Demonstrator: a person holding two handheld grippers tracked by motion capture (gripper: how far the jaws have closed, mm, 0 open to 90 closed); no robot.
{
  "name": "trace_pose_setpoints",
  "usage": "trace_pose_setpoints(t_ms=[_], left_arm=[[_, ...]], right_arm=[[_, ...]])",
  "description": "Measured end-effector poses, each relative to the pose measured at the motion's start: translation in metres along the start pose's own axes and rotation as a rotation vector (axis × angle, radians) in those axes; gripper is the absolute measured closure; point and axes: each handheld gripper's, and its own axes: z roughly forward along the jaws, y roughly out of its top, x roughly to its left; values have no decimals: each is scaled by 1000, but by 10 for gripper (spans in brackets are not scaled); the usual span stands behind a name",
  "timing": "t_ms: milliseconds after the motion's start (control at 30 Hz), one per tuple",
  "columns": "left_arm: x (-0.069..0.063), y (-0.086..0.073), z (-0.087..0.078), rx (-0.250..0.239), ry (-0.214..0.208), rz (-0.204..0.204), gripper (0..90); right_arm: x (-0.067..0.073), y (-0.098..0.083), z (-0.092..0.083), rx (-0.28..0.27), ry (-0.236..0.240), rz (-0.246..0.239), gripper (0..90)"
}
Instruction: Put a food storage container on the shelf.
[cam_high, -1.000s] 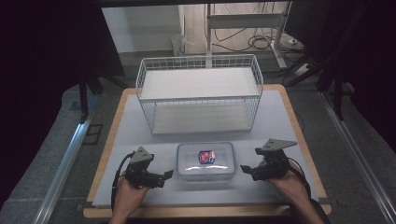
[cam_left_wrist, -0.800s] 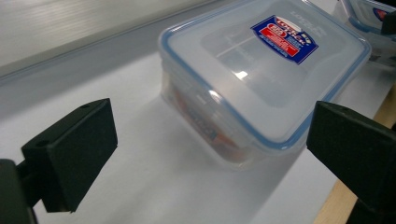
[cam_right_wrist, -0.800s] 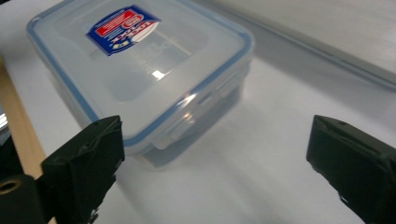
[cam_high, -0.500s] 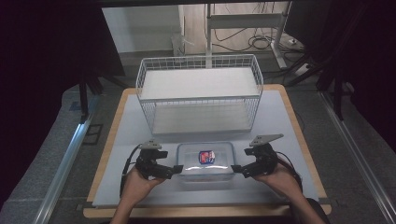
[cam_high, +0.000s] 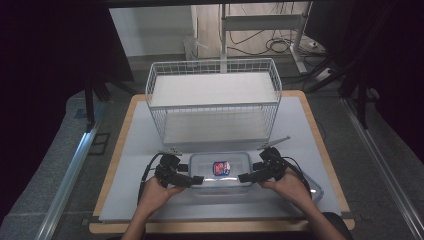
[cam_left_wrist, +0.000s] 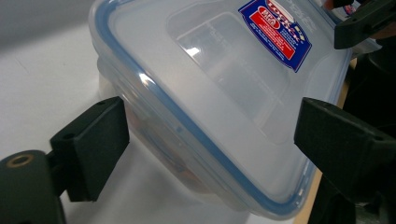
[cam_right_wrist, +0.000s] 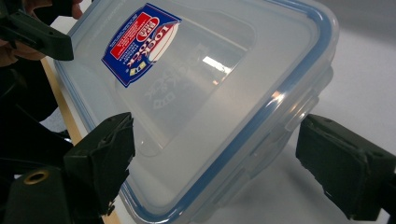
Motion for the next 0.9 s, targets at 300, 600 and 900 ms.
trace_pose_setpoints(t_ms=[300,600,900], left_arm=[[-8,-7,-11,-15,19,-7,244],[-18,-19,-24,-70,44,-8,426],[-21,-28,-29,-121,35,-46,530]], right_arm=[[4,-5,-8,-20,-10,-12,236],[7,-15,-23,-93,-16,-4,429],[8,-25,-30,-153,6,33,539]])
